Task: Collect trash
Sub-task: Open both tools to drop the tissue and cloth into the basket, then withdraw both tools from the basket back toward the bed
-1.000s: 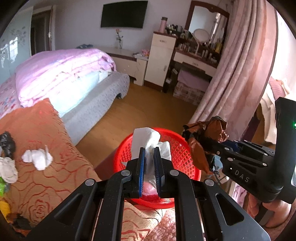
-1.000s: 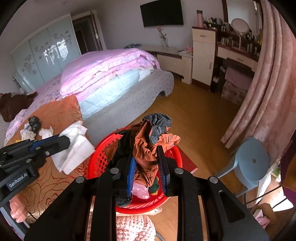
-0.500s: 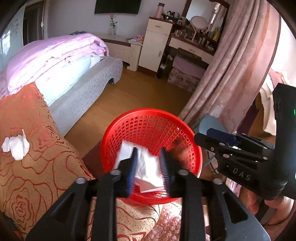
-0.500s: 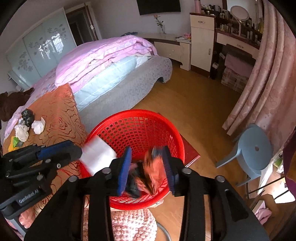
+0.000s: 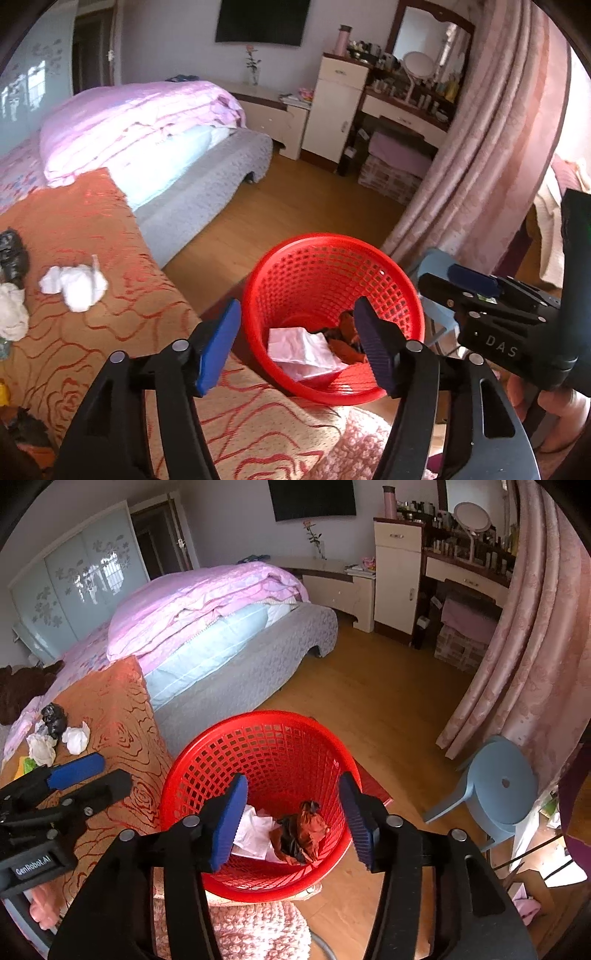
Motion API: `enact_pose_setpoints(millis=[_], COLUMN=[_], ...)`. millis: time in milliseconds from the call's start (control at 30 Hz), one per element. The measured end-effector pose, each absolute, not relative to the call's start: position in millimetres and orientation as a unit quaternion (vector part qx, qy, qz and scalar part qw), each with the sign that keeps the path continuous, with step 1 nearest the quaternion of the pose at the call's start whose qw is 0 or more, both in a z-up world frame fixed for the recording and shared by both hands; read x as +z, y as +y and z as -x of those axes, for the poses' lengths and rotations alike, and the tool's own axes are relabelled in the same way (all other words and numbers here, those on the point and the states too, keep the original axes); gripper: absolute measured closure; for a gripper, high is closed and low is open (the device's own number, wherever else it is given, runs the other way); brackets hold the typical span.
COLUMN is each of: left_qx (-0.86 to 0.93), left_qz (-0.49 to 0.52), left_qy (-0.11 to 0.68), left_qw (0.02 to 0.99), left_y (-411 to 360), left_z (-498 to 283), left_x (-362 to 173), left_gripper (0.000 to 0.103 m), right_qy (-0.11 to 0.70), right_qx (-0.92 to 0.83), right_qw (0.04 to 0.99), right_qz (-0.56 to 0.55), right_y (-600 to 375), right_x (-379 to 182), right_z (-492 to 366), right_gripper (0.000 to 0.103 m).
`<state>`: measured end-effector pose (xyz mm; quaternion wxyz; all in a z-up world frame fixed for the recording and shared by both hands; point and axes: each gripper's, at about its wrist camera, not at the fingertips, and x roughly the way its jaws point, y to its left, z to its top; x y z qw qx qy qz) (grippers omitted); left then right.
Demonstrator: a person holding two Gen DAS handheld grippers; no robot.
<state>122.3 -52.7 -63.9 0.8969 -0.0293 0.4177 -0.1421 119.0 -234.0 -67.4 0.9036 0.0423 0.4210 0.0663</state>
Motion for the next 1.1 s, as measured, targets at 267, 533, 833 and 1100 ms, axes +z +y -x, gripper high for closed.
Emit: enact_pose_setpoints(millis=[267, 533, 833, 1100], left_qx=[-0.113, -0.077, -0.03, 0.024], left_qz=[0.016, -0.007, 0.01, 0.033], left_qy=[0.395, 0.375, 0.358, 0.34], left_qw=[0.912, 0.924, 0.933, 0.94], left_y=[-47, -32, 14, 69], left_z=[-106, -84, -55, -33], left_x=[-48, -32, -13, 6], left_gripper=[0.035, 0.033, 0.031, 0.031], right_qy=[0.398, 0.382, 0.376, 0.373], right_qx=[0.066, 0.076, 0.091, 0.117], right_qw=[0.914, 0.92, 0.922, 0.92], right_qz=[-0.036, -0.032, -0.026, -0.006], right_y=[-228, -218, -197, -167], right_x=[-58, -50, -44, -40], right_z=[-111, -104, -92, -85], right_gripper=[0.04, 0.03, 0.023, 0.023])
